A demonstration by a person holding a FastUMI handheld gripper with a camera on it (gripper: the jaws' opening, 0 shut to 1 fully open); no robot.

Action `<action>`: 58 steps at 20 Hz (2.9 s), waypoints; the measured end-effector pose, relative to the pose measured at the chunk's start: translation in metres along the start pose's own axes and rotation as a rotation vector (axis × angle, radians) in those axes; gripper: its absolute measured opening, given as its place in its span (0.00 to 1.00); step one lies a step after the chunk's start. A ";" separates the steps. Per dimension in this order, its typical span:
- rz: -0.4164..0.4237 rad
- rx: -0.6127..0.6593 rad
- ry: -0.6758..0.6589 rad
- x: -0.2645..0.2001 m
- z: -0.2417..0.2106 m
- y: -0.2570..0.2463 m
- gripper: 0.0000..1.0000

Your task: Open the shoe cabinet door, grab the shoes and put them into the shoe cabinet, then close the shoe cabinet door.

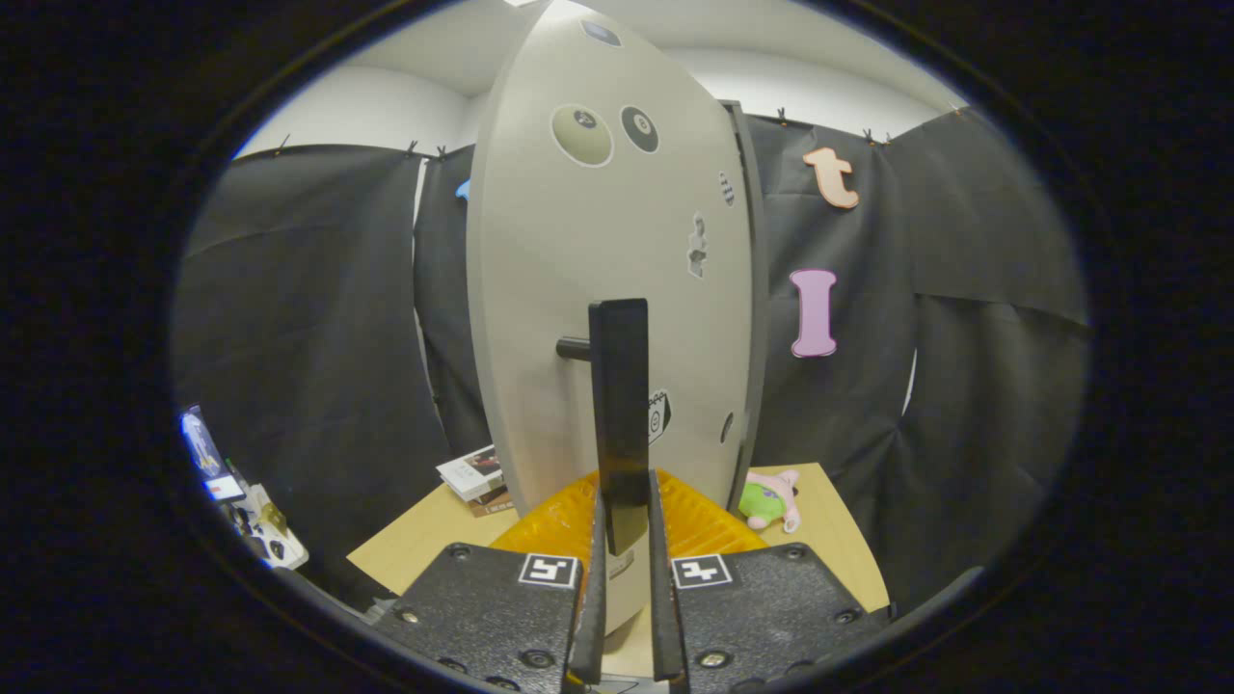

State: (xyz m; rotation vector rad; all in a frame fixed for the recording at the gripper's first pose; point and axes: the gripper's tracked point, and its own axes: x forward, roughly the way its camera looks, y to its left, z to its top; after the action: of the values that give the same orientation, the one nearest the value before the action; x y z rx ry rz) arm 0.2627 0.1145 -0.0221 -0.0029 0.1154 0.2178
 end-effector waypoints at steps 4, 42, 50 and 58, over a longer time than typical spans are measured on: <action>-0.041 0.022 -0.001 -0.010 0.000 -0.018 0.17; -0.275 0.000 -0.069 -0.065 0.015 -0.107 0.94; -0.303 0.004 -0.082 -0.102 -0.005 -0.085 1.00; -0.297 -0.014 -0.051 -0.067 -0.078 -0.017 1.00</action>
State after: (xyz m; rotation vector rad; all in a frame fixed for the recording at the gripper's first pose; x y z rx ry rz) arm 0.1927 0.0828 -0.0922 -0.0282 0.0613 -0.0779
